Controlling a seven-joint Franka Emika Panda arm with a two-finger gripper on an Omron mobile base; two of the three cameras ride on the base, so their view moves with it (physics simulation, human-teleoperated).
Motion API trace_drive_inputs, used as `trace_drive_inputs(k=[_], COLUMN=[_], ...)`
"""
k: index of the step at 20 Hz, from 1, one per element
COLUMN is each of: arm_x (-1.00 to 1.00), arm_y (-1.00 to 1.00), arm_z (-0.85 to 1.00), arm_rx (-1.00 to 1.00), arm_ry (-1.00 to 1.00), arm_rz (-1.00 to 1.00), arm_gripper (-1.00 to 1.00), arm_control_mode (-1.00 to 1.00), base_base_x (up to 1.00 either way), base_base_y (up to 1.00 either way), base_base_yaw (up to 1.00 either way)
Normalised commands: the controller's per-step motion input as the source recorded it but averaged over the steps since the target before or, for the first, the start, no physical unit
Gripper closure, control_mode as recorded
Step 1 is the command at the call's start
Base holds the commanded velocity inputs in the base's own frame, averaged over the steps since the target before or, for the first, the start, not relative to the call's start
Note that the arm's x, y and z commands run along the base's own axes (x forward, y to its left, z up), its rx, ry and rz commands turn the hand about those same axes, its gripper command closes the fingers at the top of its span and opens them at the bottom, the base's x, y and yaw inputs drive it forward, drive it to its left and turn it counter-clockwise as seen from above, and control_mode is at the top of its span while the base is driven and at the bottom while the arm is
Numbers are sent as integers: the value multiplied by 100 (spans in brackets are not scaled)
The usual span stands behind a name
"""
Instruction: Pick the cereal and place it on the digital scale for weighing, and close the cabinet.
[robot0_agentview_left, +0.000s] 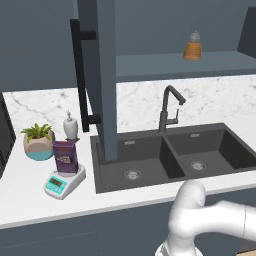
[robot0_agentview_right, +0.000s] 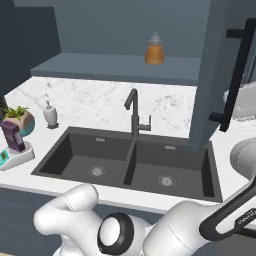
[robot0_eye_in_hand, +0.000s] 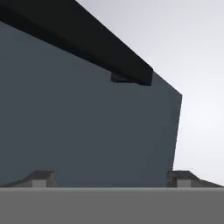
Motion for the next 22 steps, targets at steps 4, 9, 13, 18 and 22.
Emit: trace_drive_inputs(k=[4,9,13,18,22], arm_x=[56,68,68,99,100], arm_y=[100,100,100,99,99], arm_z=[27,14,-1,-29,-51], arm_rx=[-29,-37,-31,-25,-18], arm_ry=[2,17,32,19,1], arm_rz=[24,-3,-42,-53,-51], arm_gripper=[-100,-100,-100,-100,-100], arm_control_mode=[-100,-100,-100,-100,-100], base_base_x=[0,0,0,0,0], base_base_y=[0,0,0,0,0], base_base_yaw=[0,0,0,0,0])
